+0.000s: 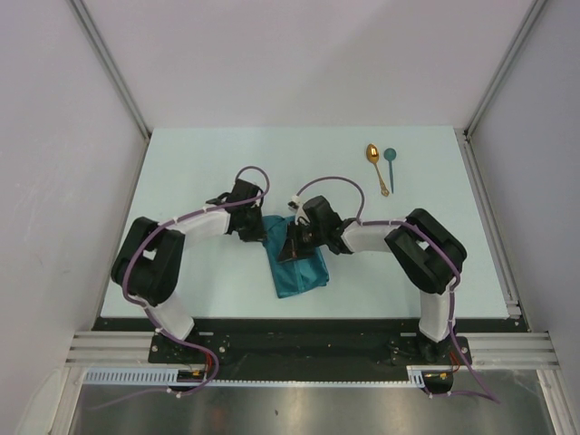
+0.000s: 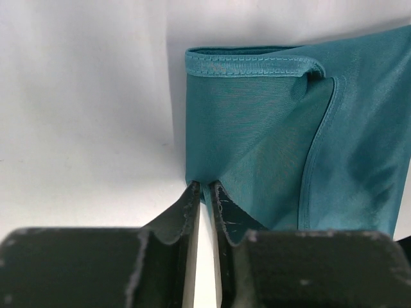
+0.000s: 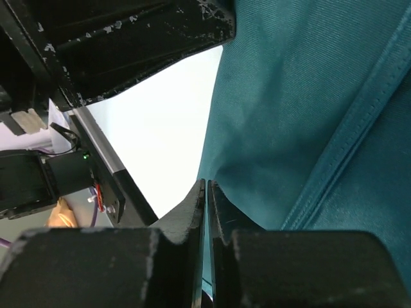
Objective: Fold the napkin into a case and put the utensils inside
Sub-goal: Smooth out the 2/3-rectangle-folded napkin at the center of the board.
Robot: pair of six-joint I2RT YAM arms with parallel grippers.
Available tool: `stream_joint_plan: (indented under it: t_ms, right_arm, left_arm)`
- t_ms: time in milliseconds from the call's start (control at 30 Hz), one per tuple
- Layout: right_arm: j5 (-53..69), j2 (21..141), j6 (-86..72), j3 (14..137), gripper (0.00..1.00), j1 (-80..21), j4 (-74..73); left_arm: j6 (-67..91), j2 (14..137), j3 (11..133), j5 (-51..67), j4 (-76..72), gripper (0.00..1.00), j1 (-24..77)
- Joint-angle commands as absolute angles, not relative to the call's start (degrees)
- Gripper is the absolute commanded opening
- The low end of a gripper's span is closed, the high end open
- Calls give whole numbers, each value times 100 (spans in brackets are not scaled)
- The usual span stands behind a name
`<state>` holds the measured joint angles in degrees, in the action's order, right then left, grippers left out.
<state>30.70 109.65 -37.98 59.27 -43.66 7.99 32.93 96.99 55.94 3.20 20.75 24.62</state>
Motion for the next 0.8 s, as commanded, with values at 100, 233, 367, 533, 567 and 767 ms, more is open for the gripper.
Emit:
stream_joint_plan:
  t_ms: [100,233,367,533,567,767]
  right_arm:
    - [3313,11390,-4043,6011,7,-4394,1388]
    - [3410,11619,-4087,6126,6,-4395,1476]
    - [3454,11419,-4078,6109,7,-4368,1311]
    - [3138,10627,-3516,6152,18,-4272,179]
    - [3103,10469,-3429,6135,23,-4237,19]
    - [2646,9370,-2752,5697,50,-3640,-1247]
  left_arm:
    - [3401,9817,5511,448,1731,6,2443]
    - [3445,9616,5379,510,1696,4,2461]
    - [3366,9370,5432,562,1890,18,2461]
    - [3384,8711,5361,650,1916,29,2479]
    - [3392,8666,5353,703,1916,31,2487]
    - [3410,8446,5361,1178,1662,44,2899]
